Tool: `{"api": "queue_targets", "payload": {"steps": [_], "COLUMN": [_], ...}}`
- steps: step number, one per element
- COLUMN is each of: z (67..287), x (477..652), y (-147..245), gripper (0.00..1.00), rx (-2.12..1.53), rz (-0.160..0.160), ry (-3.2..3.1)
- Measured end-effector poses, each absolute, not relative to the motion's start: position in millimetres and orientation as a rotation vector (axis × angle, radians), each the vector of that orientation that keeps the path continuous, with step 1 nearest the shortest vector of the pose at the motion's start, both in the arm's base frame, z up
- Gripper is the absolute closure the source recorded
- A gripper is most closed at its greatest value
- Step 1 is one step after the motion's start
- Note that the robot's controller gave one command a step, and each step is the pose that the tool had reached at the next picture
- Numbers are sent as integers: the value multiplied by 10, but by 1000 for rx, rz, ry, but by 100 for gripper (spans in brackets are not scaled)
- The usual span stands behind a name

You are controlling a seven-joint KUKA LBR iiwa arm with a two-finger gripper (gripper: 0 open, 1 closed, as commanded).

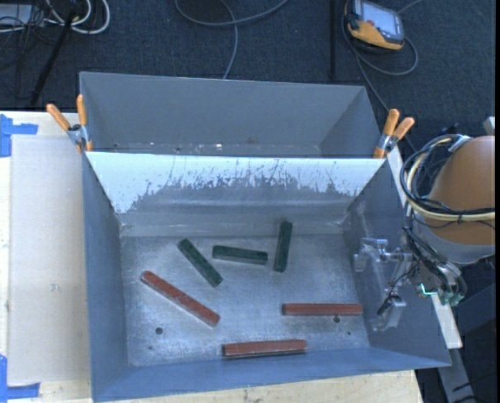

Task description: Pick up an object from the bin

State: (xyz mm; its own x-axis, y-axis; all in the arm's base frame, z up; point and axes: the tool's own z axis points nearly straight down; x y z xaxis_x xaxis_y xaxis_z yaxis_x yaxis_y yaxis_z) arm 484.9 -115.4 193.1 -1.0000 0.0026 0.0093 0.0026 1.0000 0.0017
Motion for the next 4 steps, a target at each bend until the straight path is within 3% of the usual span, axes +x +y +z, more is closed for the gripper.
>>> {"api": "queue_targets", "payload": {"steps": [1,2,3,4], "z": [3327,1928,656,695], "x": [4887,4698,5250,5257], "y": [-1320,-1032,-898,-897], "gripper": [0,0,0,100], "rx": [481,224,502,508], "rz": [5,-6,-5,-1], "ry": [-3112,-3125,-3097,-3100]}}
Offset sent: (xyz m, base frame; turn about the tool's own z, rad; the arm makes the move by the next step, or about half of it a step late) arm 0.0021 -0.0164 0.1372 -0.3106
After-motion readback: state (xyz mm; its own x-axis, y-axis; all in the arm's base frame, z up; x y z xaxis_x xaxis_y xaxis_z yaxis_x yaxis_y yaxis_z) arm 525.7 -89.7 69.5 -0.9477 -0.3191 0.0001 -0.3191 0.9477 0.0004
